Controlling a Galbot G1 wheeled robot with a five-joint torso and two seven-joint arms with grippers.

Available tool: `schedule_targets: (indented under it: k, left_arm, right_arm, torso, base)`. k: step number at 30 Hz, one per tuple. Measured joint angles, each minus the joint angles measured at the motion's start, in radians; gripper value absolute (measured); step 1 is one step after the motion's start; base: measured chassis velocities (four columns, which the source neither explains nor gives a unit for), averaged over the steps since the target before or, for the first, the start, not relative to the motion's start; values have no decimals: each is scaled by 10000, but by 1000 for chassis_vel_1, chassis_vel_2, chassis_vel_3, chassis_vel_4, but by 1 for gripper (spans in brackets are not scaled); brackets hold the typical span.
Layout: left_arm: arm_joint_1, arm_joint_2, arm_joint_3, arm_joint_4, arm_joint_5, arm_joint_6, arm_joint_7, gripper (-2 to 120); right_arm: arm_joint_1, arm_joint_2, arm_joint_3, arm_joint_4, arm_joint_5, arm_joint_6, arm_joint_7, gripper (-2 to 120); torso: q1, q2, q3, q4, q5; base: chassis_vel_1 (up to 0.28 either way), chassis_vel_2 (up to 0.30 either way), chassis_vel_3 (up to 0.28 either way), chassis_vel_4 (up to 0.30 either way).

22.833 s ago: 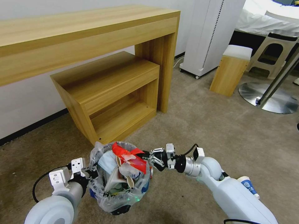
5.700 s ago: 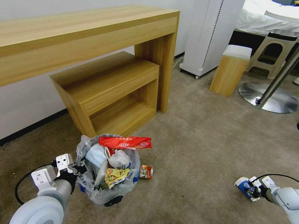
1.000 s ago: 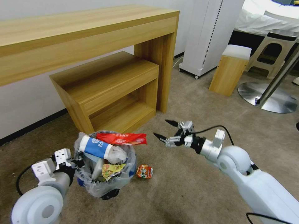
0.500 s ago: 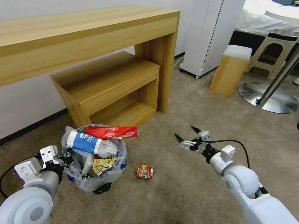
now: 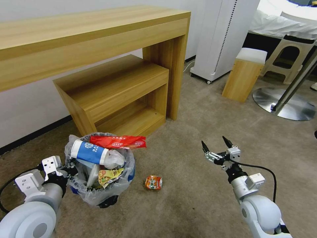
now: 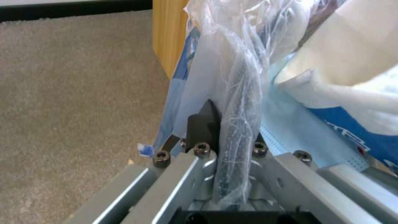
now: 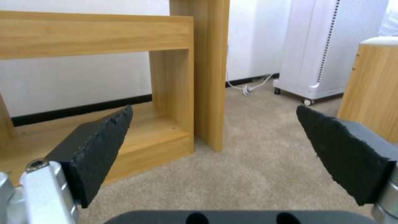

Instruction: Pick up the trash bin and place the garbage on the floor into it.

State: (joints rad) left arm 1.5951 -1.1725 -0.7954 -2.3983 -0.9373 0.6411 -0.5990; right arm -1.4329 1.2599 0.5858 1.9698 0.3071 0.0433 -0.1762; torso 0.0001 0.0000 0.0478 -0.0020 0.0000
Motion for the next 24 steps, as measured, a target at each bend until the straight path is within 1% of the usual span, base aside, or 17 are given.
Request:
schedule_targets:
  k: [9, 18, 24]
  left_arm:
    - [-11, -33, -53, 29, -2, 64, -58, 1]
    - [11, -40, -111, 43, -82, 72, -28, 1]
    - [8, -30, -50, -22, -86, 95, -27, 1]
  right_arm:
    - [417, 28, -284, -500, 35, 117, -69, 100]
    - [482, 133, -363, -540, 17, 129, -130, 100]
    - [357, 171, -262, -527, -10, 391, -200, 100]
  torso:
    - [0, 0, 0, 0, 0]
    - [0, 0, 0, 0, 0]
    - [0, 0, 0, 0, 0]
  base:
    - [0, 0, 0, 0]
    - [0, 0, 0, 0]
    - [0, 0, 0, 0]
